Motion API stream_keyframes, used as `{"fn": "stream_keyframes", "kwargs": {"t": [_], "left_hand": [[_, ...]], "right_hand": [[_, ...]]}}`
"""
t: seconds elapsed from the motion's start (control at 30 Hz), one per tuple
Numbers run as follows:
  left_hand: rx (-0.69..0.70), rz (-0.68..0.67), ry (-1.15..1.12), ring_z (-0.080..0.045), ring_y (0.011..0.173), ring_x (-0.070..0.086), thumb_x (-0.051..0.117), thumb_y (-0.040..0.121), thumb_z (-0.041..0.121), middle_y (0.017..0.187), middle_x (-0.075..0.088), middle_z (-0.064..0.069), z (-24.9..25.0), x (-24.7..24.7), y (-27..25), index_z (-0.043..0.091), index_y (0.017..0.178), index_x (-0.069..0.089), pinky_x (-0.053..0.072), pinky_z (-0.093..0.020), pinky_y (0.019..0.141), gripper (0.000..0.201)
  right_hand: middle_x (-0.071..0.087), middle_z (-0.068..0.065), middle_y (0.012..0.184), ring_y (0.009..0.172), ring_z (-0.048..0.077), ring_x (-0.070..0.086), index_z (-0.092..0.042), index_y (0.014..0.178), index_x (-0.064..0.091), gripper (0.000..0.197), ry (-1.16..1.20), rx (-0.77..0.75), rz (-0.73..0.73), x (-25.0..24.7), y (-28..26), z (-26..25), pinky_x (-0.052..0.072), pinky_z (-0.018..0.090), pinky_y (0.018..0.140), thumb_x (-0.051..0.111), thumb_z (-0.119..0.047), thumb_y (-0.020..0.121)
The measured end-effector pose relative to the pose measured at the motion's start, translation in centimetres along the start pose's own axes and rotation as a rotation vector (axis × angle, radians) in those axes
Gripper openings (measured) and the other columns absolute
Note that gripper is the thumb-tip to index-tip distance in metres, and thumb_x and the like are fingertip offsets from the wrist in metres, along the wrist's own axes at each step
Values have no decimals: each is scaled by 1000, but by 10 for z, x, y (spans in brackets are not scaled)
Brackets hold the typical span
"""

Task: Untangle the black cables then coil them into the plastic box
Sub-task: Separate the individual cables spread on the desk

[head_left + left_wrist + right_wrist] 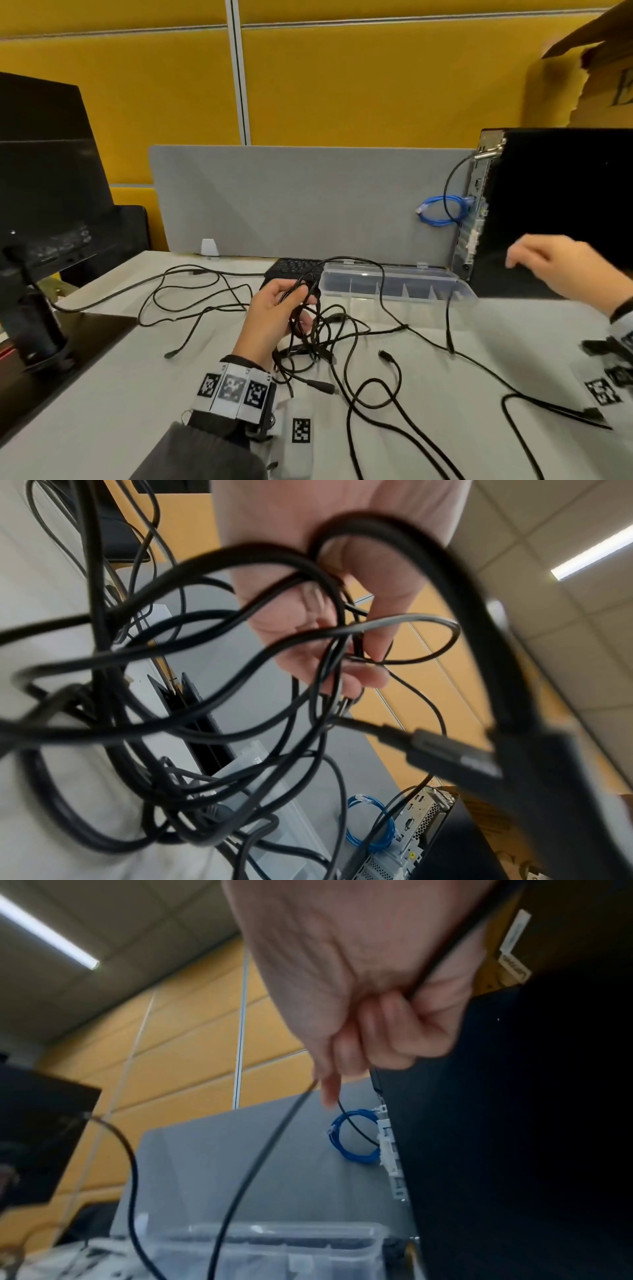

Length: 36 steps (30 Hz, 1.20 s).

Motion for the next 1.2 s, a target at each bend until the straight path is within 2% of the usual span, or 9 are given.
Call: {"fn": "stream_keyframes", "kwargs": {"t": [0.1, 0.23, 0.33, 0.47, 0.63, 0.77, 0.93, 1.0, 1.2], "left_hand": [[4, -51, -38, -17, 60, 67, 56, 90, 10, 81, 72, -9, 2, 3, -4, 7, 95, 60, 56, -25, 54, 7], [-38, -176, -64, -25, 80, 71, 56, 88, 17, 97, 73, -11, 3, 12, -9, 9, 100, 62, 58, -30, 69, 16], [-78, -288, -99, -24, 80, 71, 51, 87, 24, 101, 73, -10, 4, 19, -13, 8, 106, 60, 57, -32, 70, 26], [-79, -307, -94, -21, 65, 69, 49, 89, 22, 93, 72, -9, 7, 18, -12, 8, 108, 57, 59, -34, 66, 25], [-50, -355, 20, -18, 61, 66, 59, 77, 17, 66, 62, 0, 10, 15, -16, 8, 97, 56, 50, -48, 89, 22], [-60, -405, 85, -19, 81, 68, 56, 82, -5, 77, 70, -4, 11, 11, -17, 7, 97, 58, 54, -35, 84, 19], [-71, -362, 23, -18, 75, 69, 50, 85, -9, 76, 71, -5, 9, 13, -16, 6, 101, 61, 56, -23, 63, 24], [-77, -354, -35, -18, 74, 70, 50, 84, -8, 77, 71, -6, 10, 13, -16, 7, 103, 61, 56, -23, 60, 27], [-105, -392, -134, -19, 74, 69, 57, 71, 1, 79, 70, -4, 6, 19, -17, 4, 107, 58, 58, -27, 65, 37]], "right_hand": [[58, 2, 108, 100, 21, 53, -26, 126, 50, 43, -381, 24, -125, 12, -10, -17, 46, 36, 85, 36, -49, 92], [50, -4, 129, 125, 18, 39, -32, 136, 36, 57, -84, -270, -118, 19, -23, -108, 30, 45, 103, 28, -61, 88], [62, -6, 97, 93, 11, 56, -23, 112, 54, 33, 151, -400, -270, 35, -36, -160, 43, 31, 86, 38, -47, 95], [47, -9, 61, 53, 3, 40, -15, 78, 61, 32, 447, -403, -240, 35, -31, -162, 33, 11, 55, 40, -32, 97], [42, -13, 45, 42, 1, 38, -12, 75, 60, 35, 732, -252, -139, 30, -25, -142, 31, 11, 47, 41, -31, 96], [35, -14, 40, 38, 3, 33, -9, 74, 57, 36, 933, -117, -49, 35, -22, -130, 26, 12, 44, 40, -30, 97], [40, -8, 48, 41, 4, 32, -14, 73, 61, 35, 897, -127, 50, 41, -23, -123, 29, 17, 47, 41, -31, 97], [43, 4, 54, 45, 5, 33, -16, 78, 65, 33, 813, -161, 105, 40, -22, -121, 31, 21, 49, 42, -31, 97], [53, -9, 59, 52, 1, 45, -30, 95, 65, 22, 642, -270, 79, 39, -22, -120, 34, 10, 52, 43, -31, 96]]}}
Point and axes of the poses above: each hand's wrist, its own y-axis towards the middle knuckle, its own x-axis out of the palm, z = x × y, the point moved 2 cm from there along y, towards the middle knuckle
